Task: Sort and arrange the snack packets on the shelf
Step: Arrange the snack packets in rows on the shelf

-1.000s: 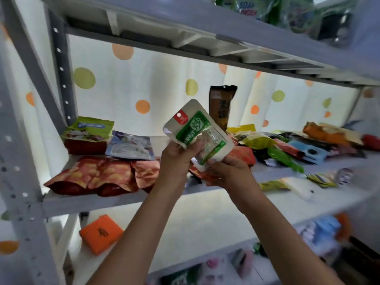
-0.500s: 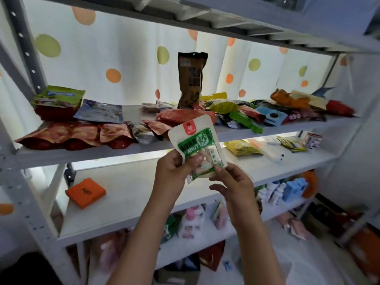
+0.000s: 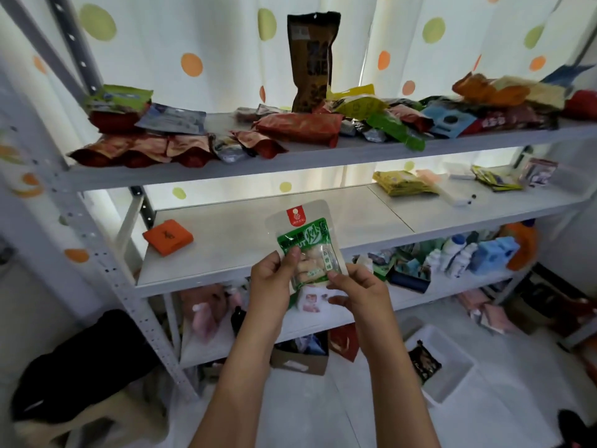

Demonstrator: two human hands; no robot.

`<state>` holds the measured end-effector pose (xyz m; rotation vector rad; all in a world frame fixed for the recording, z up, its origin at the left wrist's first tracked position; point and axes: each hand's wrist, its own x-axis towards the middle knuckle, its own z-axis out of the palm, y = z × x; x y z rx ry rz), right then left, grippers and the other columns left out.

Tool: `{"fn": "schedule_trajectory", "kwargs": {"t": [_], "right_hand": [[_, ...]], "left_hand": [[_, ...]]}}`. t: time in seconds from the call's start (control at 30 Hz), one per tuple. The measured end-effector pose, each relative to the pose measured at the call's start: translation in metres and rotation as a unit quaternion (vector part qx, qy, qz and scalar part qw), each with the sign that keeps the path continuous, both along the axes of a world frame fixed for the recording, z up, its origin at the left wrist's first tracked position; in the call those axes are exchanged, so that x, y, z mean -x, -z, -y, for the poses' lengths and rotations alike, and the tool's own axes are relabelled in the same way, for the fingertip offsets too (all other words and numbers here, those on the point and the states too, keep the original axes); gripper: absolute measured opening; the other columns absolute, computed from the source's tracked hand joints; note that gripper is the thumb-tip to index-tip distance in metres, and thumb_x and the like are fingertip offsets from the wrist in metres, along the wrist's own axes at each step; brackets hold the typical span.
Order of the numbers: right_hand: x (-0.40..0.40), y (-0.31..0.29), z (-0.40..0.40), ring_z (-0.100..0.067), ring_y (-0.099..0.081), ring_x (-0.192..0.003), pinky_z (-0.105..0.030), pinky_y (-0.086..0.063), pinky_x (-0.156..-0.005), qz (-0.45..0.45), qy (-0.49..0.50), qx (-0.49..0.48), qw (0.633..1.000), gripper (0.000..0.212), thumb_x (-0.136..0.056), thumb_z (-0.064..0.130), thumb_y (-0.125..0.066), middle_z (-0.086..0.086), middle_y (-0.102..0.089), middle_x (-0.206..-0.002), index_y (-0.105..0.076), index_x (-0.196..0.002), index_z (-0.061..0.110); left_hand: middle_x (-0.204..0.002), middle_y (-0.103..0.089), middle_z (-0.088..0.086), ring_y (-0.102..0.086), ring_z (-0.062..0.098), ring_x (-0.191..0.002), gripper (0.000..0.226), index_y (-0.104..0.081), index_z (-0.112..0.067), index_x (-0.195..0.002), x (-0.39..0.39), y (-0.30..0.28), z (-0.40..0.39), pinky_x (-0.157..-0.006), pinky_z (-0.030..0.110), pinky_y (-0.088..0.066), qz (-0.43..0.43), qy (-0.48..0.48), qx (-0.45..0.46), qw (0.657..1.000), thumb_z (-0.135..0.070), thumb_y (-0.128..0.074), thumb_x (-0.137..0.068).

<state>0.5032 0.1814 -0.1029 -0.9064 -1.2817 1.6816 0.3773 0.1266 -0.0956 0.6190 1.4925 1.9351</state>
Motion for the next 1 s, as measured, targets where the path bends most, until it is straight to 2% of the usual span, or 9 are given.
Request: {"fn": "schedule_trajectory", "kwargs": {"t": [0.3,0.4,0.47,0.53,0.63,0.73,0.87,0.93,1.0], "right_hand": [[-0.014,-0.002,-0.005,-0.018,-0.067,-0.080,-0.024,-0.055,-0.065,0.012,-0.009,-0.030,0.999,0.016,-0.088,0.010,-0.069,-0.009,-0.076,-0.092,-0.075,-0.104,0.008],[-0.015,-0.004,-0.009,-0.015,-0.066,-0.072,-0.020,-0.053,-0.059,0.012,0.017,-0.036,0.999,0.012,-0.088,0.007,-0.069,-0.005,-0.075,-0.080,-0.076,-0.098,0.010],[-0.014,-0.005,-0.009,-0.012,-0.067,-0.071,-0.019,-0.053,-0.059,0.021,0.017,-0.061,0.998,0.012,-0.088,0.006,-0.069,-0.003,-0.075,-0.079,-0.076,-0.095,0.012],[-0.014,-0.005,-0.009,-0.006,-0.068,-0.071,-0.015,-0.051,-0.059,0.021,0.003,-0.088,0.996,0.014,-0.088,0.004,-0.068,0.003,-0.076,-0.079,-0.076,-0.095,0.014],[-0.015,-0.005,-0.005,-0.002,-0.070,-0.079,-0.012,-0.051,-0.065,0.000,-0.019,-0.108,0.994,0.022,-0.089,0.001,-0.066,0.005,-0.077,-0.086,-0.076,-0.096,0.018],[-0.013,-0.001,-0.005,-0.011,-0.070,-0.101,-0.015,-0.052,-0.078,-0.005,-0.059,-0.101,0.993,0.031,-0.089,-0.003,-0.063,0.001,-0.076,-0.103,-0.075,-0.109,0.018],[-0.003,0.005,-0.007,-0.007,-0.057,-0.124,-0.034,-0.045,-0.106,0.031,-0.082,-0.147,0.985,0.066,-0.080,-0.018,-0.051,0.011,-0.068,-0.124,-0.075,-0.106,0.038],[0.003,0.005,-0.006,0.002,-0.058,-0.119,-0.029,-0.048,-0.103,0.012,-0.082,-0.150,0.985,0.070,-0.077,-0.026,-0.042,0.015,-0.068,-0.120,-0.074,-0.107,0.028],[0.005,-0.001,-0.003,0.006,-0.060,-0.112,-0.016,-0.051,-0.090,-0.007,-0.072,-0.143,0.987,0.068,-0.078,-0.031,-0.037,0.011,-0.065,-0.118,-0.067,-0.114,0.017]], "left_hand": [[-0.088,-0.075,0.014,-0.071,0.034,-0.088,0.021,-0.074,-0.008,-0.086,-0.006,0.005,-0.008,-0.085,0.043,-0.056,0.014,0.043,0.022,0.999,-0.022,-0.061,-0.094],[-0.088,-0.075,0.002,-0.071,0.022,-0.085,0.009,-0.069,-0.013,-0.093,-0.013,0.003,-0.015,-0.072,0.030,-0.057,-0.035,0.011,0.039,0.999,-0.021,-0.064,-0.092],[-0.095,-0.066,-0.004,-0.066,0.016,-0.085,0.021,-0.056,-0.014,-0.102,-0.016,0.002,-0.017,-0.065,0.023,-0.052,-0.077,-0.055,0.070,0.993,-0.022,-0.069,-0.088],[-0.099,-0.058,-0.005,-0.063,0.010,-0.083,0.033,-0.047,-0.018,-0.106,-0.019,0.004,-0.017,-0.064,0.024,-0.051,-0.103,-0.095,0.068,0.988,-0.021,-0.072,-0.086],[-0.102,-0.064,-0.004,-0.067,0.014,-0.086,0.020,-0.052,-0.019,-0.105,-0.023,0.007,-0.016,-0.062,0.025,-0.055,-0.123,-0.063,0.048,0.989,-0.016,-0.066,-0.090],[-0.096,-0.071,-0.002,-0.069,0.008,-0.083,0.008,-0.062,-0.020,-0.102,-0.025,0.006,-0.014,-0.061,0.016,-0.052,-0.068,-0.009,0.023,0.997,-0.020,-0.058,-0.096],[-0.102,-0.075,0.003,-0.069,0.022,-0.100,0.018,-0.070,-0.024,-0.104,-0.021,0.005,-0.010,-0.091,0.039,-0.053,0.015,0.065,0.017,0.998,-0.034,-0.058,-0.095],[-0.102,-0.074,0.009,-0.069,0.027,-0.101,0.021,-0.072,-0.016,-0.104,-0.018,0.001,-0.008,-0.093,0.041,-0.053,0.059,0.074,0.003,0.996,-0.030,-0.058,-0.094],[-0.103,-0.074,0.013,-0.070,0.028,-0.097,0.023,-0.072,-0.012,-0.106,-0.013,0.000,-0.004,-0.083,0.037,-0.055,0.075,0.084,-0.007,0.994,-0.026,-0.057,-0.095]]}}
